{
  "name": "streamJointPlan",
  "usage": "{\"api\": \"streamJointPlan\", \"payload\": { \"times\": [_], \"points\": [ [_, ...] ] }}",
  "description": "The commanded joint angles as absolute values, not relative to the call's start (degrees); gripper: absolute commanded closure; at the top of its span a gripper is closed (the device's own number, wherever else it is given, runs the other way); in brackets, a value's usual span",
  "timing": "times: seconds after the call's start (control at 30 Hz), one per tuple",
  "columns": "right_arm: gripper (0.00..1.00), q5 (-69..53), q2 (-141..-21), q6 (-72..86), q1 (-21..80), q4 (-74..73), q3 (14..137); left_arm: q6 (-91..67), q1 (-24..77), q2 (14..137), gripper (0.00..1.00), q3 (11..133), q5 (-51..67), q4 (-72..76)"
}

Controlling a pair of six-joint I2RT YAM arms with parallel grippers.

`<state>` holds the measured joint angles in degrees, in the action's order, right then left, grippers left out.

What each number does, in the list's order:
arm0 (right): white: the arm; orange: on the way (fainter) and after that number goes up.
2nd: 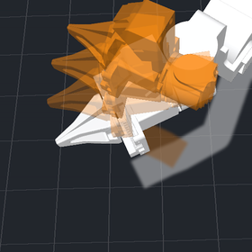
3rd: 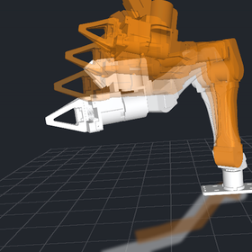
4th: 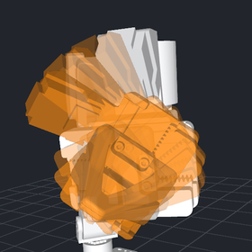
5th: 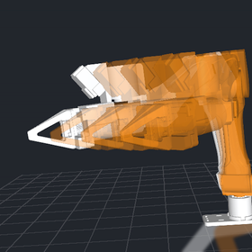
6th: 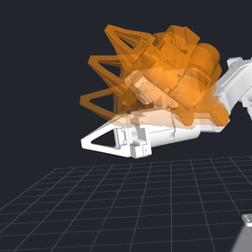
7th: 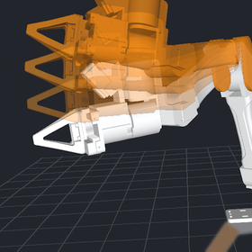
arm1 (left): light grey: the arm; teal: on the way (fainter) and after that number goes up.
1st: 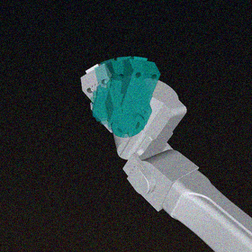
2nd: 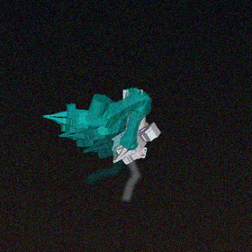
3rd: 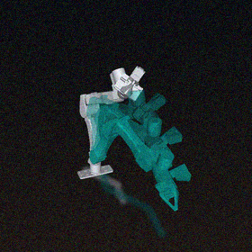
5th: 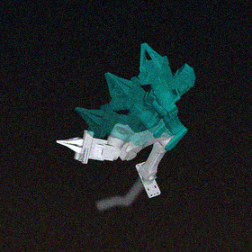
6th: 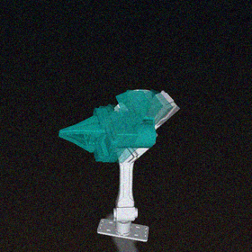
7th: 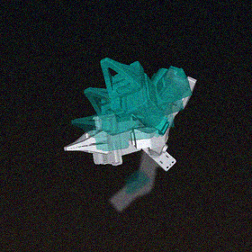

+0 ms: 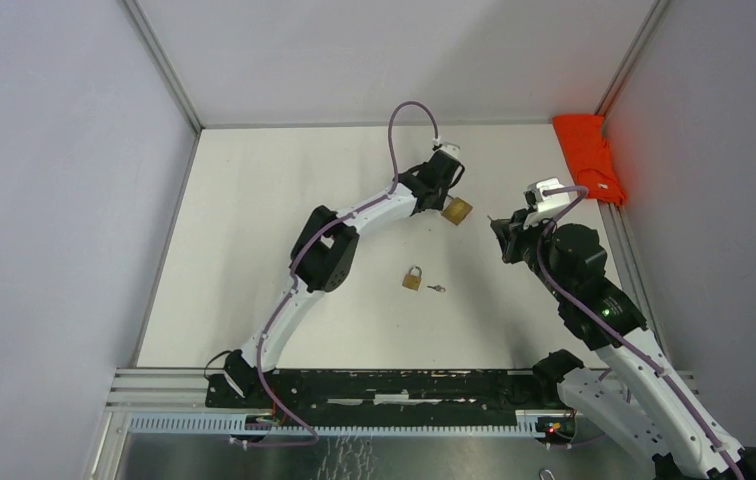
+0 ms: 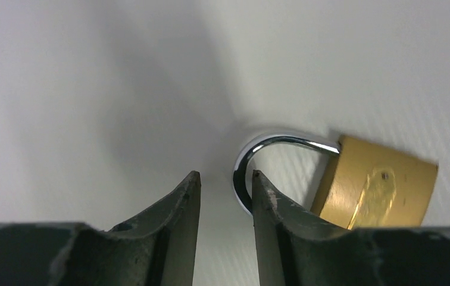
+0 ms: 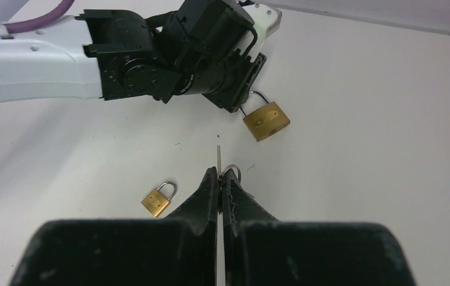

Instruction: Unlock with the key

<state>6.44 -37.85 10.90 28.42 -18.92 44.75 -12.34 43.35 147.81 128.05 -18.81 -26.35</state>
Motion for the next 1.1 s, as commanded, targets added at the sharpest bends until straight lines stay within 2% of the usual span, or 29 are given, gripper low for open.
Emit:
{"api": "streamJointPlan", "payload": {
  "times": [0.0,0.27,0.53,0.73,1.07],
  "points": [
    [1.0,5.7,-37.7,11.8,28.3,-15.9,44.2,-14.0,43.1,141.3,0.57,115.6,-22.5,-30.4],
    [1.0,4.4,-38.3,12.4,28.3,-14.6,43.8,-14.0,43.0,132.1,0.6,99.8,-25.3,-29.3],
    [1.0,2.8,-38.8,12.8,28.3,-13.9,44.0,-14.5,41.7,128.3,0.6,92.7,-26.7,-28.1],
    [1.0,1.6,-39.3,13.1,28.2,-13.2,43.9,-13.6,37.9,127.2,0.57,91.7,-27.6,-27.4],
    [1.0,1.2,-39.4,13.4,28.3,-12.4,42.9,-8.6,36.6,124.1,0.57,95.3,-14.7,-28.2]
  ]
}}
